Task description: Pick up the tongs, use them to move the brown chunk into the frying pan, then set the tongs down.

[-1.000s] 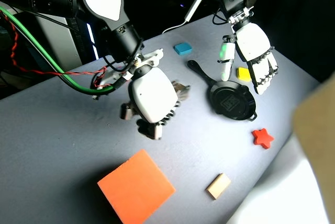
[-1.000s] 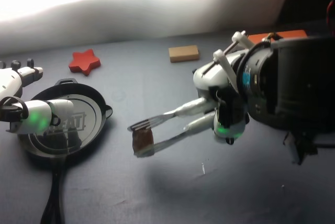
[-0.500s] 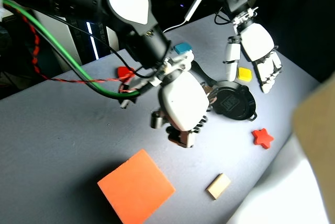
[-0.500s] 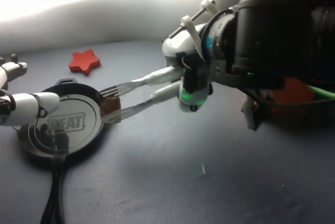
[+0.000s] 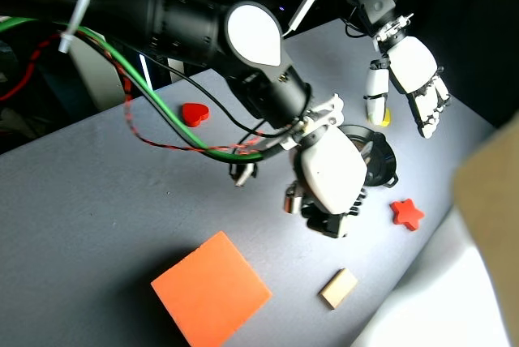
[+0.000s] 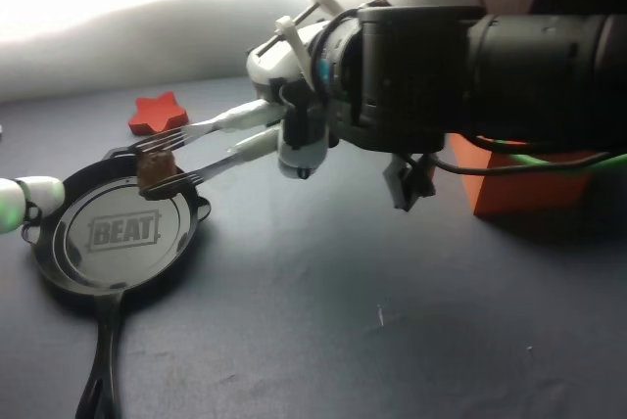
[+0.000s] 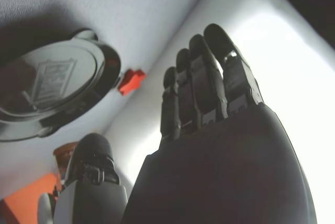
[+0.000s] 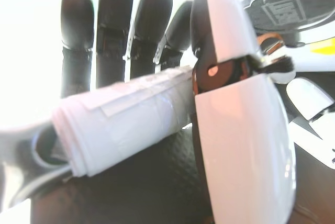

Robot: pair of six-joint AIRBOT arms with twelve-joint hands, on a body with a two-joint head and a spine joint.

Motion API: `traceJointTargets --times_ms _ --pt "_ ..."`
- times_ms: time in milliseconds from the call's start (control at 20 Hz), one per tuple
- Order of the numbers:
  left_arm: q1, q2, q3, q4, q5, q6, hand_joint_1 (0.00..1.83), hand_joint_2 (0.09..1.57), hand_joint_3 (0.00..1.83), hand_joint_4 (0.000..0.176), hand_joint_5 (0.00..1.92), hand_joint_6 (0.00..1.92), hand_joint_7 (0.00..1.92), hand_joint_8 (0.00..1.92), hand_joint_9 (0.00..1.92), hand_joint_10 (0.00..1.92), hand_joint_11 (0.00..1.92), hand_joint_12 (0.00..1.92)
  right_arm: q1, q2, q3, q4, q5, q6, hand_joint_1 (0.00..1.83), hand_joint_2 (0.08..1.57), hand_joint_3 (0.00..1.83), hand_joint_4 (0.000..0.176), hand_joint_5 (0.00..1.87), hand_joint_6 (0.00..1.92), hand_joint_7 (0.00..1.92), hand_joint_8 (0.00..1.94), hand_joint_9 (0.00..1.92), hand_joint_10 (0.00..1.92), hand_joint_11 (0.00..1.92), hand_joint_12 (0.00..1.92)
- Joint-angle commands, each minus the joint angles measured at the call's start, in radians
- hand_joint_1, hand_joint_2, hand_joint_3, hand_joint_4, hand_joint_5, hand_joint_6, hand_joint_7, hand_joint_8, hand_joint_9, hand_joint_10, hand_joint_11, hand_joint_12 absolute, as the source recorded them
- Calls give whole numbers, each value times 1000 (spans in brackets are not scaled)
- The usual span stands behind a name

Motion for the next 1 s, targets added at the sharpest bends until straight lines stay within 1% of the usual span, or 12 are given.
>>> traceJointTargets --times_ms 0,50,200,300,400,500,550,600,750,850,900,950 --pt "2 8 12 43 -86 -5 0 1193 0 19 185 1 267 0 287 0 0 890 2 -5 8 -51 43 9 1228 1114 0 0 930 1075 1062 922 1047 754 646 1463" --pt "5 8 16 43 -86 -6 0 1195 1 21 190 3 271 2 295 4 0 888 -3 -18 18 -51 49 9 1226 1117 1 0 924 1088 1053 933 1045 753 640 1459" --pt "13 8 24 46 -86 -14 0 1204 4 14 194 4 260 0 281 0 0 878 -17 -57 49 -51 52 11 1223 1121 2 0 920 1094 1040 957 1041 758 651 1462" --pt "14 8 25 50 -86 -15 0 1206 3 21 185 0 267 1 286 0 0 910 -32 -84 78 -51 62 24 1223 1121 0 3 922 1097 1040 951 1034 768 625 1476" --pt "14 8 24 51 -86 -15 0 1203 2 13 193 4 276 4 296 5 0 910 -42 -98 92 -51 67 26 1229 1112 0 1 940 1067 1060 919 1051 747 640 1450" --pt "13 8 24 55 -86 -15 0 1209 3 20 185 0 262 1 286 1 0 887 -50 -102 102 -51 72 40 1226 1116 1 0 928 1076 1049 946 1042 749 622 1463" --pt "13 8 24 57 -86 -15 0 1209 2 20 188 1 259 1 288 1 0 898 -52 -102 103 -51 75 42 1228 1116 1 0 925 1076 1055 944 1047 752 633 1466" --pt "13 8 24 58 -86 -15 0 1208 1 24 182 0 257 0 288 1 0 901 -53 -100 103 -51 80 41 1218 1132 5 0 887 1130 1024 989 1018 754 599 1477" --pt "9 8 22 61 -86 -15 0 1209 2 23 185 2 263 3 293 3 0 904 -55 -97 104 -51 85 34 1220 1132 2 0 883 1123 1030 987 1012 758 590 1480" --pt "8 8 19 62 -86 -15 0 1217 4 23 164 0 251 2 276 0 0 881 -56 -96 103 -51 85 28 1197 1172 7 0 781 1247 958 1098 869 772 453 1570" --pt "8 8 18 63 -86 -15 0 1220 4 24 155 0 251 2 274 2 0 880 -55 -95 103 -51 85 22 1104 1222 1 0 767 1294 891 677 750 878 366 1613" --pt "8 8 17 65 -86 -15 0 1209 0 30 154 1 251 2 271 0 0 876 -55 -94 103 -51 84 20 1088 1239 2 0 733 1344 855 581 674 917 305 1638"
